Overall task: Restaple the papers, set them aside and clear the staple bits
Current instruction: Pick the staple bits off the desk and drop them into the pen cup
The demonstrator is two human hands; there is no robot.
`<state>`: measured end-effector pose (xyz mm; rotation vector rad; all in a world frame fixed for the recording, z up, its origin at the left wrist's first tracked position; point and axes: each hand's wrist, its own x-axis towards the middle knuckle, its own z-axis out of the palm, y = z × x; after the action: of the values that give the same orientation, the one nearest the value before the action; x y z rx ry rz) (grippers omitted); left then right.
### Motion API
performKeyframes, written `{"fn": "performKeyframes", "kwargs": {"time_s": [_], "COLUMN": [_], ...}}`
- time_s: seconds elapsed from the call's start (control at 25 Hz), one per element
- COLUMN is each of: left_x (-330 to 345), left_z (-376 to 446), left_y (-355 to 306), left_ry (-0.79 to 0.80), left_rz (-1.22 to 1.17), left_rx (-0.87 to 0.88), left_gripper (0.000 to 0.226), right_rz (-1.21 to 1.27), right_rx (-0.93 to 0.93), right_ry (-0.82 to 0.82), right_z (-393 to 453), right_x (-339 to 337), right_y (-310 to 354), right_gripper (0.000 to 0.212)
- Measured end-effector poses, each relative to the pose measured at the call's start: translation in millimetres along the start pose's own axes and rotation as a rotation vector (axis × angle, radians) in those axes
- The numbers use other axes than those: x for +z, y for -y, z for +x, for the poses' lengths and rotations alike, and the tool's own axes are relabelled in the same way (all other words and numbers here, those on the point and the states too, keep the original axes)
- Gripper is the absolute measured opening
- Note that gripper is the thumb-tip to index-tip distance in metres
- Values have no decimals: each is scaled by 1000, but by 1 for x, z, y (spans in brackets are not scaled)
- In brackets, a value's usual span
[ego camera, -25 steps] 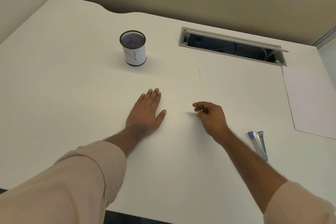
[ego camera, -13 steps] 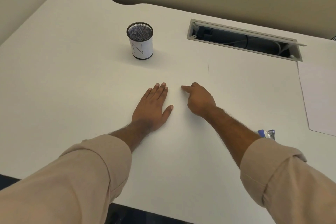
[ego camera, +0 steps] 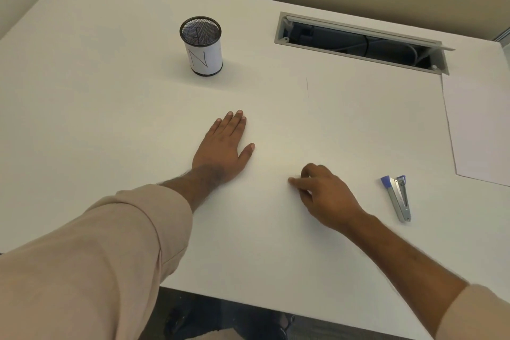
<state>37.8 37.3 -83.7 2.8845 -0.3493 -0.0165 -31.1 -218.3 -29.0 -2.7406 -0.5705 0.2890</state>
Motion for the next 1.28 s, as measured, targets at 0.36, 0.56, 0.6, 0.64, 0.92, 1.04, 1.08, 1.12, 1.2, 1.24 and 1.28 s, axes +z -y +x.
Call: {"fn": "performKeyframes", "kwargs": {"time_s": [0.36,0.56,0.6,0.64,0.92,1.04,1.08,1.12,1.2,1.24,1.28], "left_x": [1,2,2,2,1,2,2,2,2,2,2], "left_z": [0,0,0,1,1,1,1,1,1,1,1], "left_y": [1,1,1,2,2,2,2,2,2,2,2], "left_ry": [-9,-6,-9,-8,-10,-10,-10,-11,-10,-10,-12], "left_rz": [10,8,10,14,12,11,9,8,8,8,9], "left_rx": [-8,-10,-9,-8,-7,-8,-9,-9,-6,-5,-5], "left_gripper": [70,69,69,70,71,71,70,70,71,71,71], "right_rz": [265,278,290,293,399,486,480,463,419,394,373], "right_rx": [317,411,426,431,393,470,475,470,446,423,395], "right_ry": [-228,-294,-312,-321,-304,-347,-341,-333,-312,-295,-274], "right_z": [-36,-39,-37,-36,-34,-33,-33,-32,-31,-31,-31], "right_x": [19,29,30,31,35,32,33,34,37,39,41], "right_y": [-6,-1,2,4,19,17,18,19,24,28,31], "right_gripper": [24,21,21,21,20,18,18,18,19,19,20]}}
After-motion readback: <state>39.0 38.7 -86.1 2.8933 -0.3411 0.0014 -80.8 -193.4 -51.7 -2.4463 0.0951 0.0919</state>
